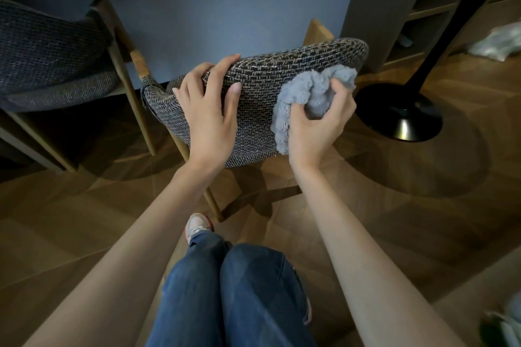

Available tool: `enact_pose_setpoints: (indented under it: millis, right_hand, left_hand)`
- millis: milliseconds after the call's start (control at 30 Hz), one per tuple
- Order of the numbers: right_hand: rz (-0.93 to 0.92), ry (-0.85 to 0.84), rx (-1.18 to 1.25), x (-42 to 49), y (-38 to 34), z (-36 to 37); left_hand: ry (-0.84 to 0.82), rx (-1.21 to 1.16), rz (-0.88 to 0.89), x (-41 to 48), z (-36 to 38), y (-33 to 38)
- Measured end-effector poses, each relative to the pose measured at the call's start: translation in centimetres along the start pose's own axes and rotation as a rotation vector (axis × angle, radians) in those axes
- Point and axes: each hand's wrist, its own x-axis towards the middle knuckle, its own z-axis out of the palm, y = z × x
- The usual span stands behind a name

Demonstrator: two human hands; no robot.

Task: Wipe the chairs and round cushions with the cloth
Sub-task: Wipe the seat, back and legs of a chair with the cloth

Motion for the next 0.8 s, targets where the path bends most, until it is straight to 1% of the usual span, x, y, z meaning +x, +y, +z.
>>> enact_pose_setpoints:
  millis: [67, 133, 200, 267, 300, 367, 433, 533, 600, 667, 700, 800]
  right_hand:
    - [-0.030, 0.016, -0.034, -0.1, 0.6, 0.2]
    - [-0.036, -0.020, -0.091, -0.7, 2.1, 0.1]
    - [0.051, -0.123, -0.160, -2.0, 4.1, -0.4]
    - [0.206, -0.227, -0.203, -3.2, 6.0, -1.0]
    - [0.267, -0.254, -0.220, -3.5, 6.3, -1.2]
    - [0.296, -0.243, -0.238, -3.3, 6.0, -1.8]
    - [0.210, -0.191, -0.171, -2.9, 3.7, -2.6]
    - [-0.062, -0.131, -0.053, -1.8, -1.4, -2.8]
    - [-0.160, -0.100, -0.006, -0.7, -3.5, -1.6]
    - [-0.173, -0.070, -0.010, -0.4, -3.6, -0.2]
    - [-0.172, -0.082, -0.028, -0.8, -2.9, 0.2]
    - [-0.131, -0.190, -0.100, -2.9, 0.5, 0.4]
  left_hand:
    - [-0.005, 0.005, 0.003, 0.0, -0.1, 0.0]
    - [-0.016, 0.011, 0.006, 0.1, -0.3, 0.1]
    - [-0.021, 0.015, 0.016, 0.1, -0.5, 0.3]
    - [-0.033, 0.013, 0.029, 0.0, -0.8, 0.3]
    - [-0.041, 0.010, 0.036, 0.0, -0.9, 0.3]
    - [-0.051, 0.004, 0.045, 0.1, -1.0, 0.4]
    - [-0.042, -0.010, 0.041, 0.1, -1.1, 0.4]
    - [-0.027, -0.024, 0.049, 0.1, -1.0, 0.2]
    - [-0.024, -0.009, 0.072, 0.1, -1.1, 0.1]
    - [-0.021, 0.010, 0.088, 0.2, -1.4, -0.1]
    - [-0.025, 0.010, 0.091, 0.3, -1.6, -0.3]
    - [-0.055, -0.002, 0.114, 0.5, -1.9, -1.1]
